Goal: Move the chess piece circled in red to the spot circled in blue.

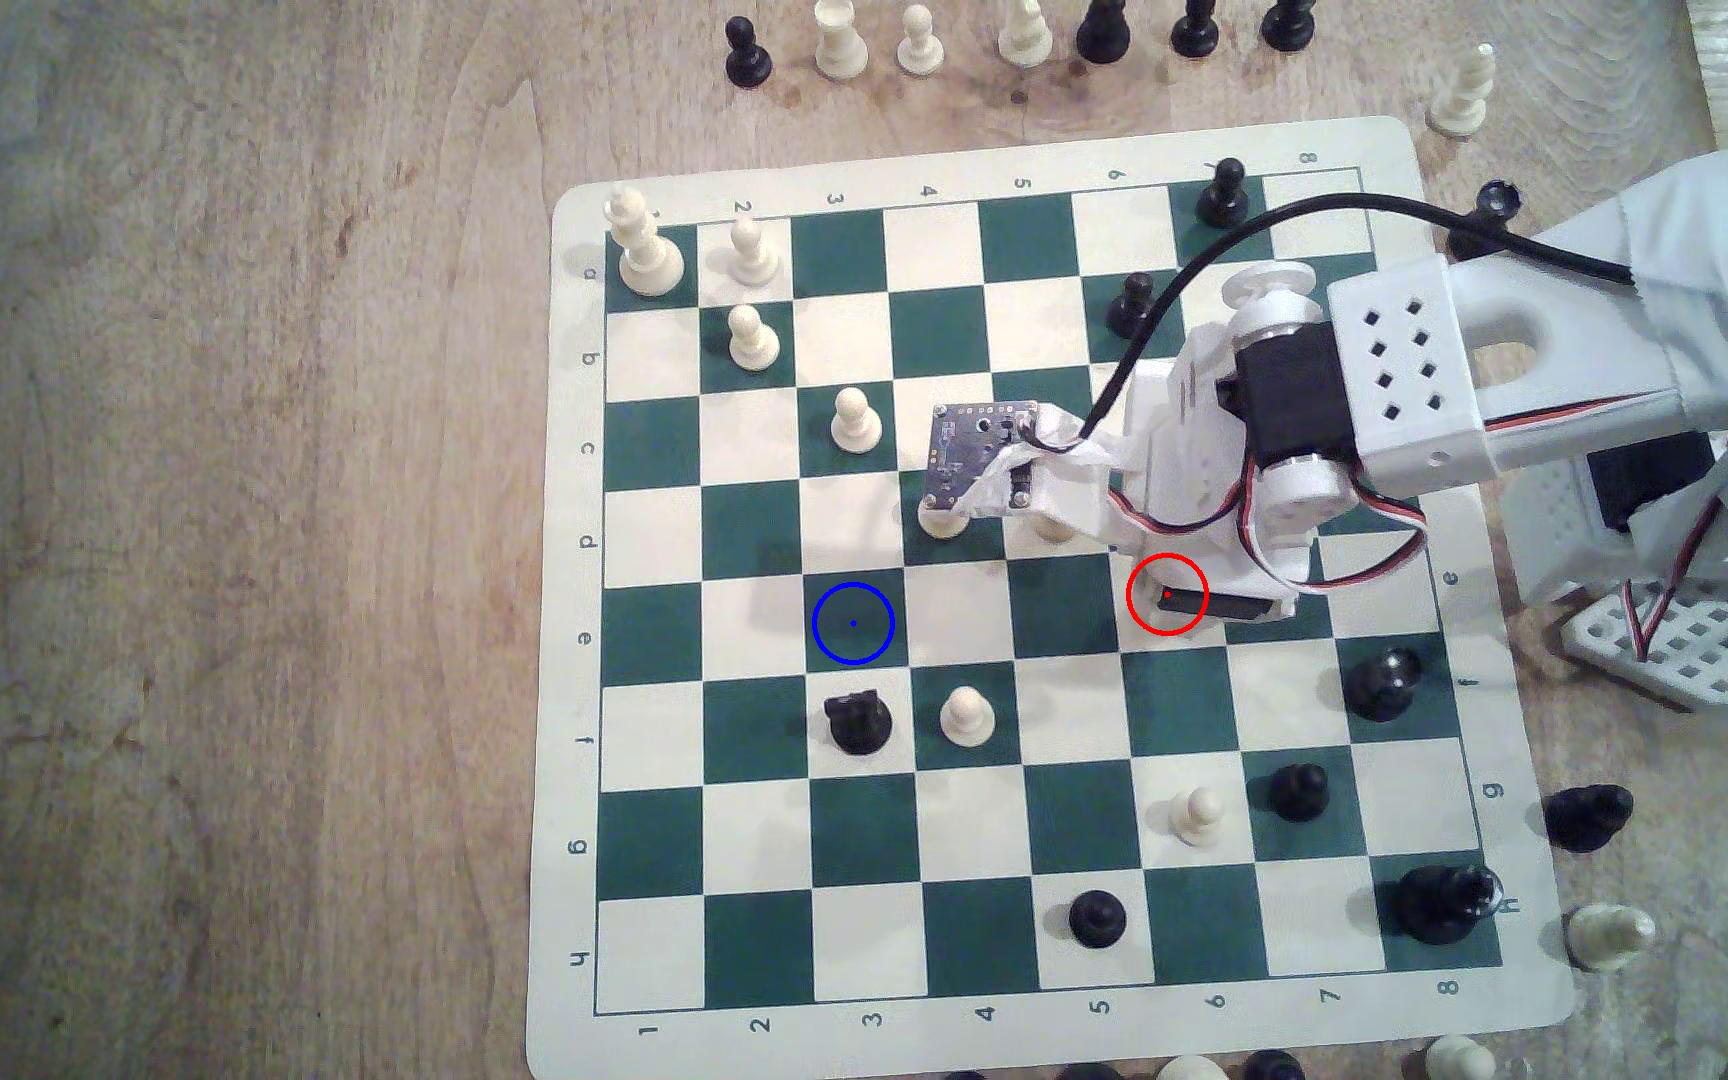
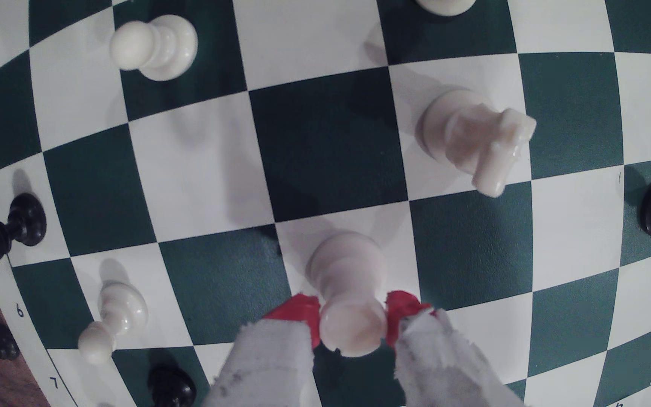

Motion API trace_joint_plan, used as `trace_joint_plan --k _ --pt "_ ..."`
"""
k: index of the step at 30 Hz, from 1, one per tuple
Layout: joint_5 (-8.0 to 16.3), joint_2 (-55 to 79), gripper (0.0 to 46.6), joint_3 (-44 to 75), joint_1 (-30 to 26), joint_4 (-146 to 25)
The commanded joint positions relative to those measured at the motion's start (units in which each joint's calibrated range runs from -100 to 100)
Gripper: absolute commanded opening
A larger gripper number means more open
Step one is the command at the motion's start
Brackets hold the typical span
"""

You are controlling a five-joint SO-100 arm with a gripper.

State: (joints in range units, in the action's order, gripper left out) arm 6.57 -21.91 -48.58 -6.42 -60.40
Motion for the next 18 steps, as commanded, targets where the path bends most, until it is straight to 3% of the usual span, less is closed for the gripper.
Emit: trace_joint_plan --k 1,10,18 --pt "-0.2 -1.0 2.6 4.3 -0.3 -0.5" --pt "-0.1 -5.4 1.2 11.0 -1.2 -7.9" --pt "-0.5 5.8 0.4 32.2 -2.9 -14.7"
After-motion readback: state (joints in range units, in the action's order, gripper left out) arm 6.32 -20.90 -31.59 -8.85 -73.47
